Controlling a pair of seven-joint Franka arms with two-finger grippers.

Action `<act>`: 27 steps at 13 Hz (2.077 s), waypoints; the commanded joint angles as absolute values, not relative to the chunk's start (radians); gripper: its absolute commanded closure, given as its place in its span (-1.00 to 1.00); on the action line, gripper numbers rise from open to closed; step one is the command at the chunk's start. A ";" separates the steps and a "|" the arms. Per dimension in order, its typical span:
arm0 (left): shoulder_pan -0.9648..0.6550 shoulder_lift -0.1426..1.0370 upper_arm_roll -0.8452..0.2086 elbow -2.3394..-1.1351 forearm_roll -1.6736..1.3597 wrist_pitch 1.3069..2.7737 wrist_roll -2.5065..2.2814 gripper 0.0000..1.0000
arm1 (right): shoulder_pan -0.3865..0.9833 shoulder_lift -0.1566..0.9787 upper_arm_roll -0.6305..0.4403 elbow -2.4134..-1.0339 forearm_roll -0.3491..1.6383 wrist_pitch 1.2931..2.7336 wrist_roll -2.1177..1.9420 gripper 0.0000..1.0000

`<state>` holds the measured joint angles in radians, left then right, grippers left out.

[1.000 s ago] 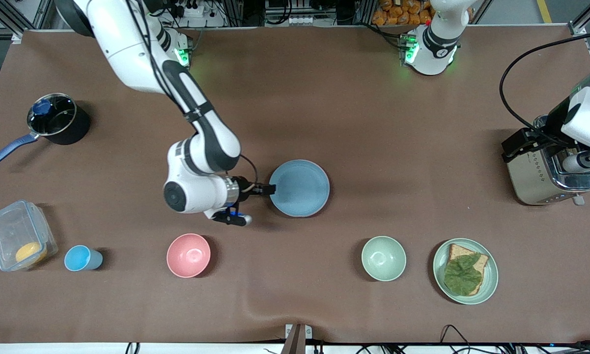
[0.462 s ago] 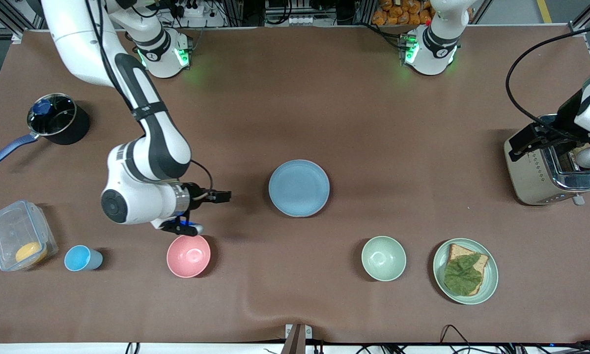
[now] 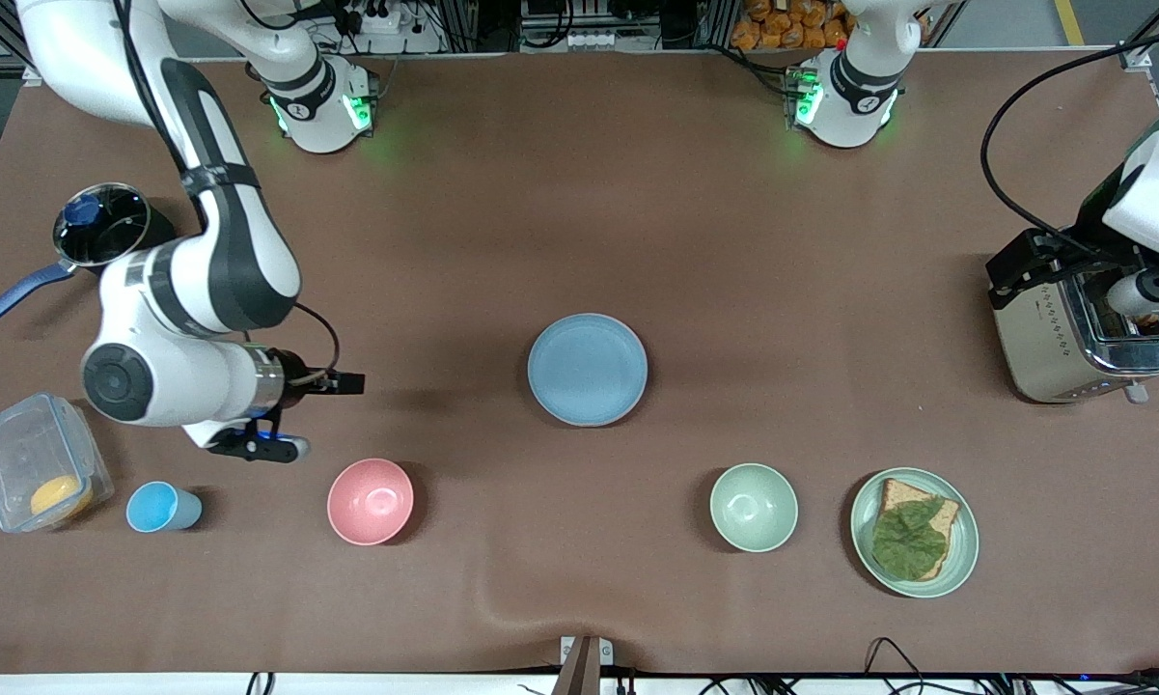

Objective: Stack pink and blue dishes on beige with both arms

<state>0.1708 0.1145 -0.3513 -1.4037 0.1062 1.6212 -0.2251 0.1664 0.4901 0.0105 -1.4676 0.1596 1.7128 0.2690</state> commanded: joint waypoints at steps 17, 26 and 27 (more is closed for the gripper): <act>0.110 0.089 -0.201 -1.459 0.037 1.565 -0.163 -1.00 | -0.083 -0.008 0.028 -1.533 -0.031 1.501 0.147 -1.00; 0.112 0.052 -0.199 -1.525 0.040 1.582 -0.158 -1.00 | -0.095 0.002 0.023 -1.506 -0.025 1.485 0.055 -1.00; 0.110 0.057 -0.199 -1.511 0.040 1.582 -0.158 -1.00 | -0.089 0.005 0.023 -1.503 -0.025 1.483 0.060 -1.00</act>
<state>0.1108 0.0780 -0.1988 -1.5047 0.0350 1.5727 -0.1808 -0.0813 0.0003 0.0081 -1.5141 -0.0128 1.4943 0.0627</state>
